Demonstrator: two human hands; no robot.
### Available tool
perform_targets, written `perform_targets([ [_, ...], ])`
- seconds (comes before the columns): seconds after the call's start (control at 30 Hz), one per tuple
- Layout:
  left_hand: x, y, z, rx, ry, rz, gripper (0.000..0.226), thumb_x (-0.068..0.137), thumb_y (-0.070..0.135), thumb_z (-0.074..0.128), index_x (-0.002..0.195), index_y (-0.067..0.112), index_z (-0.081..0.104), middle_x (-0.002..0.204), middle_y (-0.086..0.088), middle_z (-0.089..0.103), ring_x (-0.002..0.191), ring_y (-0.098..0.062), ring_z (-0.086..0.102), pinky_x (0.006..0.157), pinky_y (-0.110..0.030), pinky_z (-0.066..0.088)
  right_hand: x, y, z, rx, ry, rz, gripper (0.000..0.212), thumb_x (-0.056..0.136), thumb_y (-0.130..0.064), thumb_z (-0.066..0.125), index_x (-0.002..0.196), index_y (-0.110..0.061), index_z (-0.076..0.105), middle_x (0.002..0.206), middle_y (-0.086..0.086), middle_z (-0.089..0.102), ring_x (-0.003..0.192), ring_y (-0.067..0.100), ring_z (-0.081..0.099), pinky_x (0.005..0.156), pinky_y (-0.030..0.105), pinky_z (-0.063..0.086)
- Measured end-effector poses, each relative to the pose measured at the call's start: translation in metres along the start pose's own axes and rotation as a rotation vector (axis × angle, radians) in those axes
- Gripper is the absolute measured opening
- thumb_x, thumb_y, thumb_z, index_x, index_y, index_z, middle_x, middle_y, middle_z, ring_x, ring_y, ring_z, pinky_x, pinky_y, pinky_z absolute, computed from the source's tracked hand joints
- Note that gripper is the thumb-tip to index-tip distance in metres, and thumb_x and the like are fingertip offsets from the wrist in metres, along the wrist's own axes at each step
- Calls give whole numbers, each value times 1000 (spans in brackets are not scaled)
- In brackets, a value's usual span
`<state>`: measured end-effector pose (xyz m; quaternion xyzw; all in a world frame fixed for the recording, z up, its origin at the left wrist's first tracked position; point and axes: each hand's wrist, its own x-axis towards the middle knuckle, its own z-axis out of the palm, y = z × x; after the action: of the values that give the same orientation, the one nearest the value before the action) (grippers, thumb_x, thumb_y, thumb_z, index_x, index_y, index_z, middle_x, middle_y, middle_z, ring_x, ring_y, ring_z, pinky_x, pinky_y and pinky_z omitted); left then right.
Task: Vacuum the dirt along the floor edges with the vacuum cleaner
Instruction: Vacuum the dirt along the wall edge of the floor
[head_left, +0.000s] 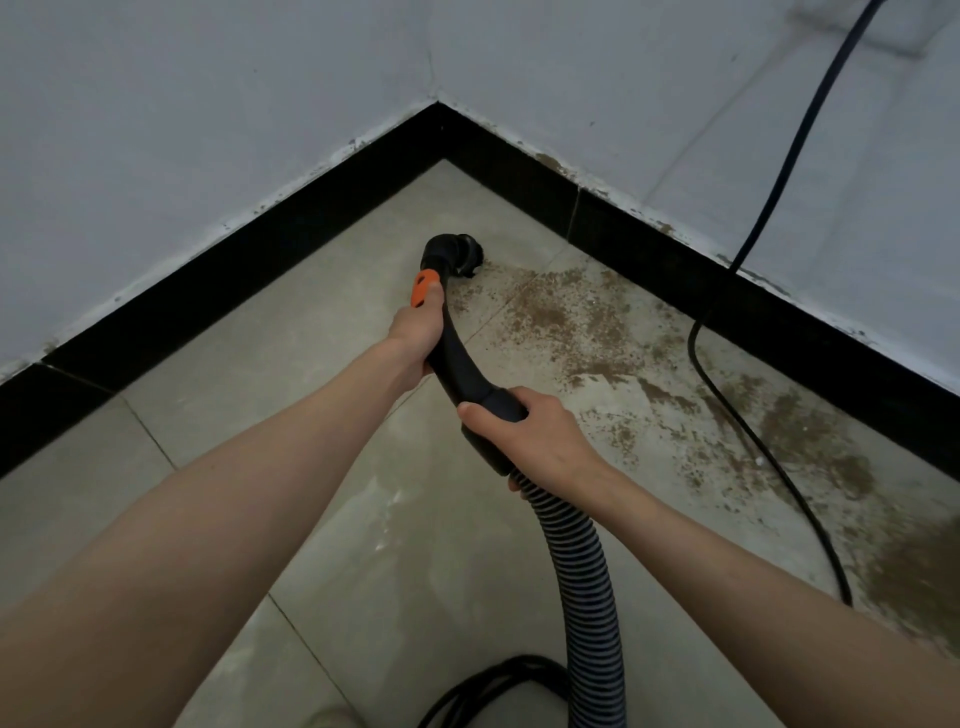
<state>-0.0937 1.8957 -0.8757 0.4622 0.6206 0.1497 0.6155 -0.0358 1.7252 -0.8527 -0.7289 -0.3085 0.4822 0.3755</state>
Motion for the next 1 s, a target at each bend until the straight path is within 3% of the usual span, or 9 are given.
perform_targets([
  [0.23,-5,5,25,-2,-99,26,44,95,56,38,108,15,47,84,-4,52,72,-17,53,56,-27,45,-4,10,-14,32,52,15,32,81,-50,69,88,-19,61,72,1,65,38,12,57,40,21,45],
  [0.6,-15,5,65,-4,-160,28,46,95,55,42,116,14,48,89,-4,56,77,-18,55,60,-28,46,-19,24,-33,99,148,45,31,82,-49,69,91,-21,62,75,3,64,41,14,58,43,27,52],
  [0.73,-17,10,55,-31,-130,39,53,93,58,43,115,11,52,89,-5,56,77,-18,56,66,-29,46,-22,15,-26,105,140,22,30,82,-50,68,91,-22,61,77,4,65,40,13,58,42,25,50],
  [0.9,-20,11,12,-82,16,64,52,93,56,45,115,9,50,89,-4,56,76,-17,56,59,-26,45,-24,-6,-7,89,34,-24,33,83,-51,69,89,-19,61,72,1,63,37,12,56,38,21,44],
  [1.0,-23,2,-19,-103,87,53,61,93,57,44,125,5,48,101,-9,57,86,-22,57,71,-31,48,-26,-16,11,51,-32,-46,31,83,-50,69,87,-21,59,68,0,63,36,9,55,36,20,42],
])
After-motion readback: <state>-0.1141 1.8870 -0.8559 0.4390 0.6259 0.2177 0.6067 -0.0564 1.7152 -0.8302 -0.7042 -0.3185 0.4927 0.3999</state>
